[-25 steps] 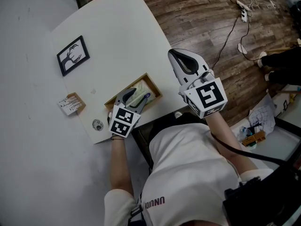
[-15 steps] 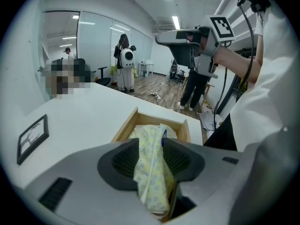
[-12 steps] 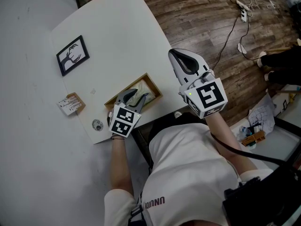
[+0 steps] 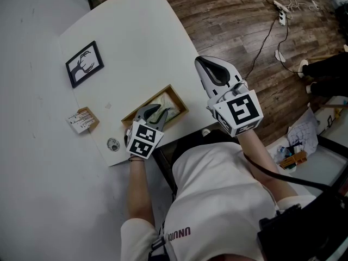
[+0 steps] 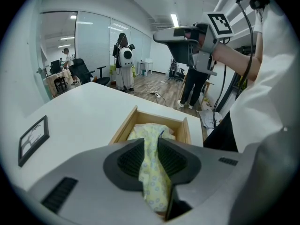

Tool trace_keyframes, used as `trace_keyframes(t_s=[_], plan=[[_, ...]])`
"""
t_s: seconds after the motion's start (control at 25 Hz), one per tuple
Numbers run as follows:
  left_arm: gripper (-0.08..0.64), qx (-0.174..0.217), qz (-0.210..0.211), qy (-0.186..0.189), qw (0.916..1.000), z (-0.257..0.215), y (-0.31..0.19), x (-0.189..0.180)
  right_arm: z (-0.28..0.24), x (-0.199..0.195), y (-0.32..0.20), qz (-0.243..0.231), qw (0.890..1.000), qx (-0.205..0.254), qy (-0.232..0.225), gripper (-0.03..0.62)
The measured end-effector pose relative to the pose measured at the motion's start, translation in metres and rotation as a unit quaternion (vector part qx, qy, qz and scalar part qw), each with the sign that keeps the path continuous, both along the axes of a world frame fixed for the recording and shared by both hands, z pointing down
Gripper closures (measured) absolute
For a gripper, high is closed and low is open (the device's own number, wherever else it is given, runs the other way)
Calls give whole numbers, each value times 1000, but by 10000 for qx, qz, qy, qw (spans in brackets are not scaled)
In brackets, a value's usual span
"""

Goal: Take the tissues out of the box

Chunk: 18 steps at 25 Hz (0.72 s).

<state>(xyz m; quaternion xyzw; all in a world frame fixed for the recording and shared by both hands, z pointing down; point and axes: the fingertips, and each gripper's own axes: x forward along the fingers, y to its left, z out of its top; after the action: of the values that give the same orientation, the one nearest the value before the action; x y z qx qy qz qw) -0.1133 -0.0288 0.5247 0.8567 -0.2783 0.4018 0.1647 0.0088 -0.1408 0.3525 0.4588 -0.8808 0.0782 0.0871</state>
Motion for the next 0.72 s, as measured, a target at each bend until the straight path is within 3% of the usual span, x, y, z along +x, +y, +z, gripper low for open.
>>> trace_keyframes(t_s=[0.72], plan=[[503,4,59,-30,10000,0,2,1,1,1,0,29,10000,-11,2,571]])
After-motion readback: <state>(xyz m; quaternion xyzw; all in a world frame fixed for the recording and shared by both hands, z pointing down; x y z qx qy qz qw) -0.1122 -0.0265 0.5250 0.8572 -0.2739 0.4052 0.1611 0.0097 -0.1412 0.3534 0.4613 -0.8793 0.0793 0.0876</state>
